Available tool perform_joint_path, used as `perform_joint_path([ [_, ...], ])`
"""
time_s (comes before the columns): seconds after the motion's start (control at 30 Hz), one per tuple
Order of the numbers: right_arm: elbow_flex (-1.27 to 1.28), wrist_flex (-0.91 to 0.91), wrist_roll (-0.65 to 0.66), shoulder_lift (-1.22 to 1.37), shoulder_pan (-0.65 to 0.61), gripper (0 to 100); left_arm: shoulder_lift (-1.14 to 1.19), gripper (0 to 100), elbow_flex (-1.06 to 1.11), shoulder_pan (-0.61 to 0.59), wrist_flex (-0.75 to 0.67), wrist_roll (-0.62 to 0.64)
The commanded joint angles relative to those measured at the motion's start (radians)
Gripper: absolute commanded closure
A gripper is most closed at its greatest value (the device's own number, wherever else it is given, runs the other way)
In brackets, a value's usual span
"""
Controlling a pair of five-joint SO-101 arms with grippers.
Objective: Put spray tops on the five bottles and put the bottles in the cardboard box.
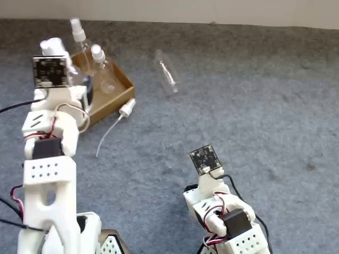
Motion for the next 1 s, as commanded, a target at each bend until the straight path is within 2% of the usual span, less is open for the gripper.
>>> perform_joint_path([
  [0.0, 0.139, 0.004, 0.006, -0.013, 0.007, 98.9, 0.077, 92, -0.062, -0.054, -0.077, -0.009],
  [0.17, 0.139, 0.001, 0.009, -0.013, 0.007, 98.9, 0.191, 92, -0.068, -0.059, -0.157, -0.008],
  [0.4, 0.139, 0.002, 0.009, -0.013, 0.007, 98.9, 0.357, 92, -0.070, -0.062, -0.384, -0.008],
  [0.8, 0.140, 0.002, 0.011, -0.013, 0.012, 98.9, 0.604, 92, -0.073, -0.056, -0.692, -0.006],
  [0.97, 0.139, 0.002, 0.011, -0.013, 0.012, 98.9, 0.730, 92, -0.162, -0.061, -0.724, -0.006],
])
